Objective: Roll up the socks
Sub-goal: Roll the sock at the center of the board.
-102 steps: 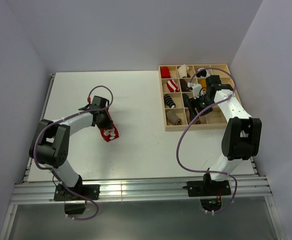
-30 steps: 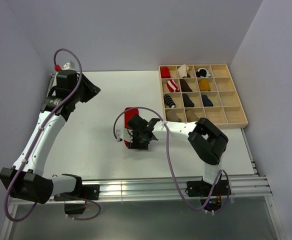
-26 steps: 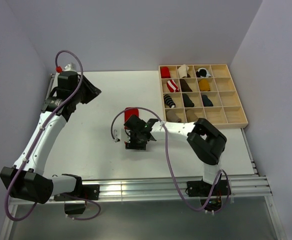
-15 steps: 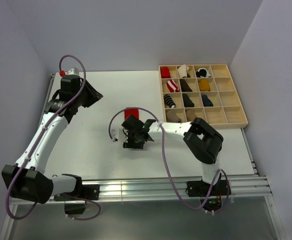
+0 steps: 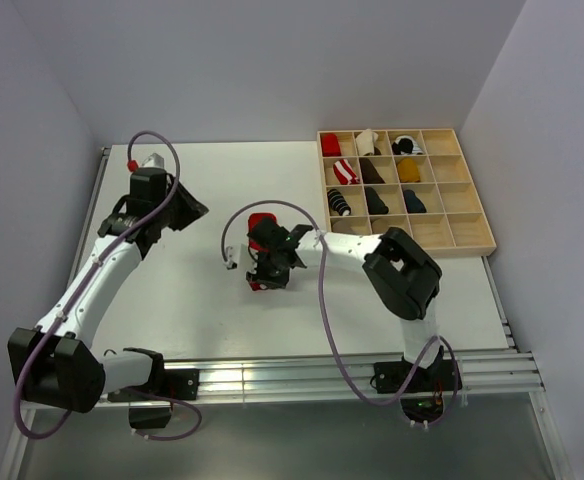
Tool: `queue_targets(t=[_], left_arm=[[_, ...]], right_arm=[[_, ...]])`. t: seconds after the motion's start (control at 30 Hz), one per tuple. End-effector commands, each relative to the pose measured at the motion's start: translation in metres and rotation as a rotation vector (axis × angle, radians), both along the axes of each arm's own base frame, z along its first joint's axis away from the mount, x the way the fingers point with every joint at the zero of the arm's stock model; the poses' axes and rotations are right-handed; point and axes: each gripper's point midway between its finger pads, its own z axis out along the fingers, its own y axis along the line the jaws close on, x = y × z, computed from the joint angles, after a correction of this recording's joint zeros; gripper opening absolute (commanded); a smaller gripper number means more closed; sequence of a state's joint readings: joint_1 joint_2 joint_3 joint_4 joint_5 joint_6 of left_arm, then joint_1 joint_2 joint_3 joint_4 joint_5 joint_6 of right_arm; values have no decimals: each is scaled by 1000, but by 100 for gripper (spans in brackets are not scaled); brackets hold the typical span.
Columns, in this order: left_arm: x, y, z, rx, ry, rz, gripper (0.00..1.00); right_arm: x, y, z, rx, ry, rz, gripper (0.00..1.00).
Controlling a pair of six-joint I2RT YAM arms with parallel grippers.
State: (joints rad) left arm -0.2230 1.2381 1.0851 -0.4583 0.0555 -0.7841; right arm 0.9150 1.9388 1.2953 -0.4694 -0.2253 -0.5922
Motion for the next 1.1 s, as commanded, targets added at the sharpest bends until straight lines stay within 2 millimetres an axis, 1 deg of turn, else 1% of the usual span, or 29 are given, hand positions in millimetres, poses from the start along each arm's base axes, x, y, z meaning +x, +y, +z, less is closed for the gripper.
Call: queue_targets(t=[0.0, 0.03, 0.1, 0.13, 0.17, 0.2, 0.23, 0.27, 0.3, 0.33, 0.37, 0.4, 0.43, 0.47, 0.5, 0.53, 0.57, 0.6, 0.63, 0.67, 0.73, 0.77, 0.8, 0.83, 0.87, 0.9, 0.97, 1.0, 1.07], left_arm=[[0, -2, 4, -46, -49, 18, 26], [-3, -2, -2, -46, -51, 18, 24], [-7, -3, -4, -49, -64, 27, 20], [-13, -7, -18, -49, -46, 18, 19], [-11, -12, -14, -63, -85, 3, 19], [-13, -14, -18, -67, -90, 4, 18], [-21, -22, -28, -68, -86, -24, 18], [-20, -29, -27, -79, -117, -46, 17], [-21, -33, -30, -79, -125, -56, 17], [-30, -43, -43, -75, -112, -92, 16], [-29, -50, -41, -79, -150, -117, 16], [-32, -56, -43, -78, -160, -133, 15], [-43, -65, -59, -60, -138, -167, 16], [-44, -73, -56, -72, -174, -192, 17], [-45, -80, -56, -76, -206, -223, 17], [-53, -88, -67, -72, -198, -258, 20], [-56, -92, -71, -64, -208, -290, 22], [-59, -97, -74, -66, -218, -318, 23], [-62, -103, -81, -69, -231, -347, 25], [-65, -109, -83, -75, -240, -377, 27], [-71, -123, -86, -75, -286, -454, 31], [-77, -132, -87, -81, -300, -520, 32], [-79, -137, -92, -81, -294, -549, 32], [-84, -147, -90, -89, -313, -584, 35], [-89, -153, -93, -88, -314, -627, 35], [-89, -158, -100, -80, -298, -646, 36], [-93, -165, -105, -76, -297, -682, 37], [-96, -168, -113, -79, -281, -702, 38], [-98, -171, -116, -79, -289, -720, 40]], right_arm=[[-6, -3, 9, 56, 186, -24, 28], [-12, -9, 8, 47, 242, -24, 28], [-11, -11, 16, 89, 322, -19, 28], [-17, -18, 13, 71, 384, -28, 28], [-13, -16, 19, 88, 402, -21, 28], [-11, -21, 20, 96, 447, -32, 28], [-23, -27, 16, 80, 550, -36, 28], [-18, -24, 22, 101, 569, -25, 27], [-18, -30, 14, 88, 622, -39, 27], [-27, -32, 19, 89, 700, -42, 27], [-24, -31, 23, 102, 715, -35, 27], [-24, -32, 23, 101, 744, -41, 27], [-31, -36, 22, 91, 826, -58, 27], [-29, -35, 24, 101, 839, -56, 27], [-33, -39, 21, 74, 896, -77, 27], [-34, -42, 19, 69, 918, -72, 27], [-33, -38, 25, 86, 939, -61, 27], [-35, -39, 25, 80, 963, -59, 26], [-41, -44, 22, 53, 1013, -62, 26], [-40, -43, 24, 54, 1024, -59, 26], [-43, -45, 19, 34, 1053, -81, 26], [-44, -45, 18, 30, 1061, -86, 26], [-45, -46, 16, 27, 1074, -93, 26], [-45, -46, 15, 26, 1076, -96, 26], [-46, -47, 14, 24, 1081, -99, 26], [-45, -47, 15, 27, 1083, -101, 26], [-44, -49, 14, 22, 1079, -105, 25], [-43, -49, 14, 21, 1078, -107, 25], [-42, -50, 14, 25, 1076, -111, 25]])
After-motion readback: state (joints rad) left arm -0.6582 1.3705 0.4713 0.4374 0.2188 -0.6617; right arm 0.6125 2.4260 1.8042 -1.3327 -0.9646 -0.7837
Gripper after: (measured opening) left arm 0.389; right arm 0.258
